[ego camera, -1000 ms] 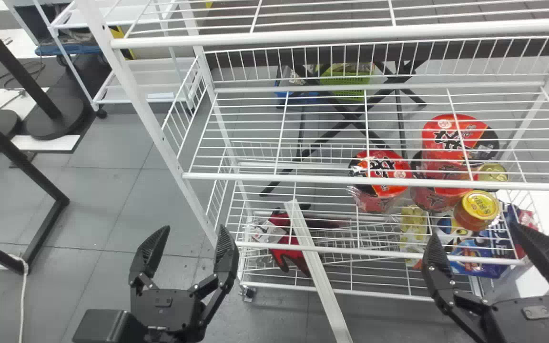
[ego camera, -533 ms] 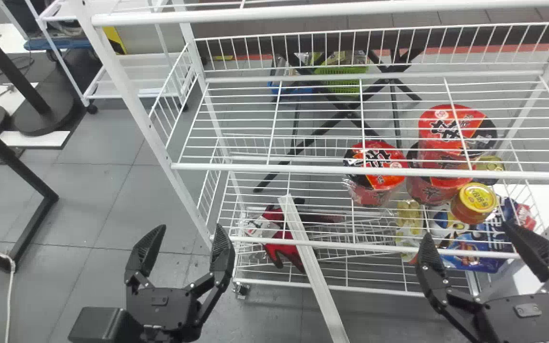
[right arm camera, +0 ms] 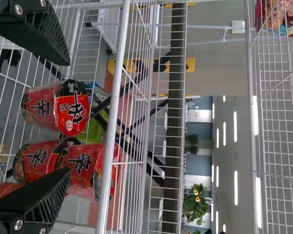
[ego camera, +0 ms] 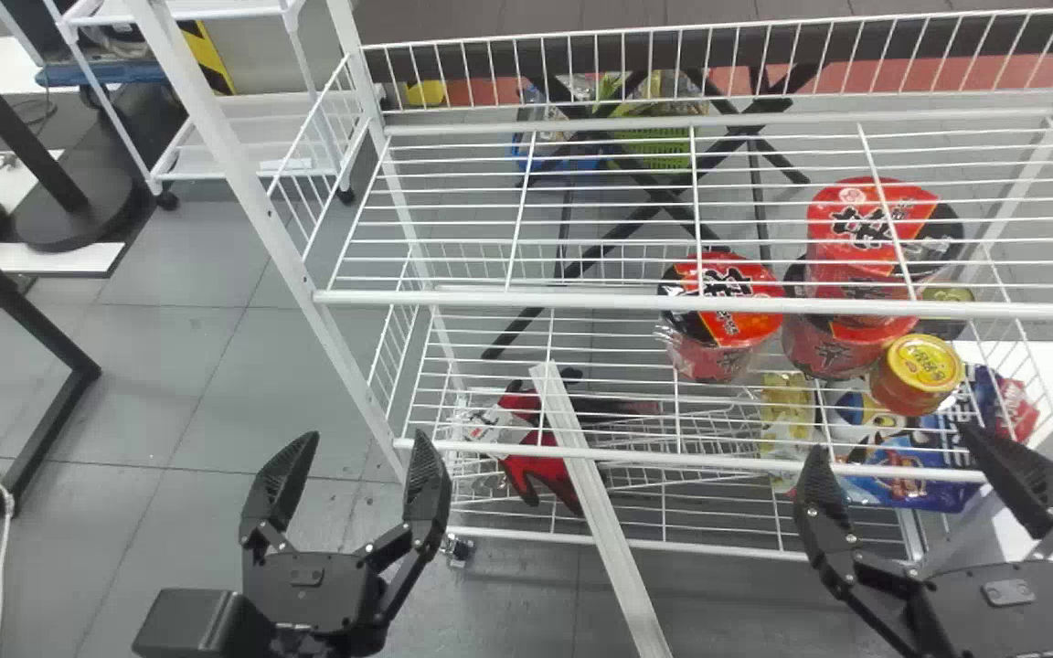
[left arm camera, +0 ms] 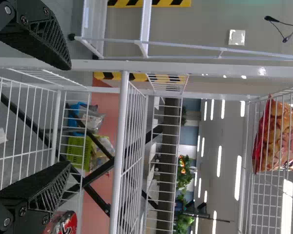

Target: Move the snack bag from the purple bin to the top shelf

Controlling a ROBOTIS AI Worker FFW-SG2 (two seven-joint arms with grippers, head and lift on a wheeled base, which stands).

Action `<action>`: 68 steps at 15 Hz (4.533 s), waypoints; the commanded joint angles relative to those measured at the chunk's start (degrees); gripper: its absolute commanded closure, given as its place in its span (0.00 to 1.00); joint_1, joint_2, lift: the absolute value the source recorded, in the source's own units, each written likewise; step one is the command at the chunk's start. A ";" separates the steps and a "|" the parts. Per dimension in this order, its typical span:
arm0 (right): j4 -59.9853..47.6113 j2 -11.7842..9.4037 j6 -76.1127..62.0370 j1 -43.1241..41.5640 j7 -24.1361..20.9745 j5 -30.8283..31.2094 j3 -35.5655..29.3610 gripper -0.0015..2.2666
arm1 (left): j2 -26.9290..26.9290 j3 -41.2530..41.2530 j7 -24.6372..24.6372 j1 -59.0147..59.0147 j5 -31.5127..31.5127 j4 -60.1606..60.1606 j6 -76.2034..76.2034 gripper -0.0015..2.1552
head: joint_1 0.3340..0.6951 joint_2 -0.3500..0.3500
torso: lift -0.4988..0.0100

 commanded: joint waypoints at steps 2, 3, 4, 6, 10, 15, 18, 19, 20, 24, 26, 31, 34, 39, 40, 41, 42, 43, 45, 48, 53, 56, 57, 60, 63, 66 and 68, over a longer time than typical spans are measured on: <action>0.18 0.00 0.00 -0.09 0.00 0.00 0.01 0.01 | -0.15 0.00 0.00 -0.08 0.00 0.26 0.00 0.06 | 1.00 0.69 | 0.12; 0.27 0.00 0.00 -0.09 0.00 0.00 0.01 0.01 | -0.15 0.00 0.00 -0.17 0.00 0.35 0.00 0.06 | 1.00 0.69 | 0.12; 0.36 0.00 0.00 -0.18 0.00 0.00 0.01 0.01 | -0.15 -0.09 0.00 -0.25 0.00 0.43 0.00 0.06 | 1.00 0.69 | 0.11; 1.24 0.00 -3.52 -0.18 0.08 -0.44 -0.08 0.01 | -0.15 -0.09 0.00 -0.25 0.00 0.61 0.00 0.06 | 1.00 0.69 | 0.09; 1.68 -0.18 -6.15 0.00 0.17 -0.53 -0.08 0.01 | -0.15 -0.09 0.00 -0.25 0.00 0.70 -0.18 0.06 | 1.00 0.69 | 0.10; 1.41 -0.26 -8.44 0.53 -0.44 -0.62 0.28 0.01 | -0.15 -0.18 0.00 -0.25 0.00 0.78 -0.35 0.06 | 1.00 0.69 | 0.10; 1.50 -0.26 -8.09 0.53 -0.62 -0.44 0.28 0.01 | -0.15 -0.18 0.00 -0.25 0.00 1.05 -0.35 0.06 | 1.00 0.69 | 0.10; 1.24 -0.26 -6.86 0.62 -1.94 -0.35 0.63 0.01 | -0.15 -0.18 0.00 -0.25 0.00 1.05 -0.53 0.06 | 1.00 0.69 | 0.09; 1.33 -0.35 -7.74 0.62 -1.94 -0.18 0.63 0.01 | -0.15 -0.18 0.00 -0.25 0.00 1.14 -0.53 0.06 | 1.00 0.69 | 0.09; 1.59 -0.44 -9.85 0.79 -1.41 -0.35 0.54 0.01 | -0.15 -0.26 0.00 -0.25 0.00 1.22 -0.71 0.06 | 1.00 0.69 | 0.09; 1.59 -0.53 -9.85 0.79 -1.41 -0.35 0.54 0.01 | -0.15 -0.26 0.00 -0.17 0.00 1.31 -0.71 0.06 | 1.00 0.69 | 0.09; 0.97 -0.53 -9.85 1.67 -1.50 -0.53 0.54 0.01 | -0.15 -0.44 0.09 -0.17 0.00 1.31 -0.71 0.06 | 1.00 0.69 | 0.09; -3.68 -2.64 -9.67 5.63 -1.50 1.32 -0.60 0.01 | -0.15 -0.35 0.18 0.27 -0.09 1.05 -0.71 0.06 | 1.00 0.69 | 0.09; -11.15 -5.54 -7.21 12.30 -1.67 -0.18 -5.35 0.01 | -0.15 -0.26 1.32 1.68 -0.18 1.14 -3.52 0.06 | 1.00 0.71 | 0.09; -12.30 -5.71 -7.38 14.06 -1.50 -2.73 -8.34 0.01 | -0.15 0.00 1.67 1.68 -0.18 1.49 -4.05 0.06 | 1.00 0.70 | 0.09; -13.53 -5.71 -6.86 15.56 -1.41 -5.80 -11.33 0.01 | -0.15 0.18 1.67 1.68 -0.18 1.66 -4.22 0.06 | 1.00 0.68 | 0.09; -14.58 -5.71 -6.51 17.40 -1.32 -8.79 -14.75 0.01 | -0.15 0.26 1.67 1.68 -0.18 1.75 -4.40 0.06 | 1.00 0.65 | 0.09; -15.20 -5.62 -6.33 18.98 -1.32 -12.13 -18.18 0.01 | -0.15 0.18 1.67 1.68 -0.18 1.75 -4.57 0.06 | 1.00 0.62 | 0.09; -15.55 -4.57 -6.51 21.09 -1.32 -16.17 -23.19 0.01 | -0.15 0.44 1.58 1.15 -0.09 2.72 -4.57 0.06 | 1.00 0.54 | 0.09; -15.55 -1.76 -3.69 22.59 -1.32 -24.00 -30.05 0.01 | -0.15 0.44 1.41 -0.61 0.35 5.71 -4.57 0.06 | 1.00 0.36 | 0.09; -9.40 5.19 8.44 20.65 1.84 -35.33 -45.08 0.01 | -0.15 0.44 0.53 -3.59 1.41 10.36 -6.51 0.06 | 1.00 0.09 | 0.09; -4.30 11.69 26.37 14.41 11.07 -42.19 -57.82 0.01 | -0.15 0.62 -0.26 -4.83 2.11 11.16 -5.80 0.06 | 1.00 0.00 | 0.09; -2.19 13.89 34.63 10.37 14.41 -42.80 -62.65 0.01 | -0.15 0.62 -0.26 -5.35 2.20 11.42 -5.63 0.06 | 1.00 0.00 | 0.09; 3.35 14.06 42.71 5.98 15.99 -43.42 -68.45 0.01 | -0.15 0.35 -0.61 -6.76 2.20 12.91 -5.45 0.06 | 1.00 0.00 | 0.09; 10.11 12.83 54.14 -0.26 15.99 -41.22 -71.62 0.01 | -0.15 -0.35 -0.61 -7.64 2.20 13.88 -5.28 0.06 | 1.00 0.00 | 0.09; 16.00 10.72 55.72 -2.20 15.99 -39.03 -69.95 0.01 | -0.15 -0.53 -0.61 -7.81 2.20 14.23 -5.10 0.06 | 1.00 0.00 | 0.09; 18.73 10.37 56.07 -3.16 15.91 -37.44 -68.54 0.01 | -0.15 -0.53 -0.61 -7.81 2.20 14.32 -5.28 0.06 | 1.00 0.00 | 0.09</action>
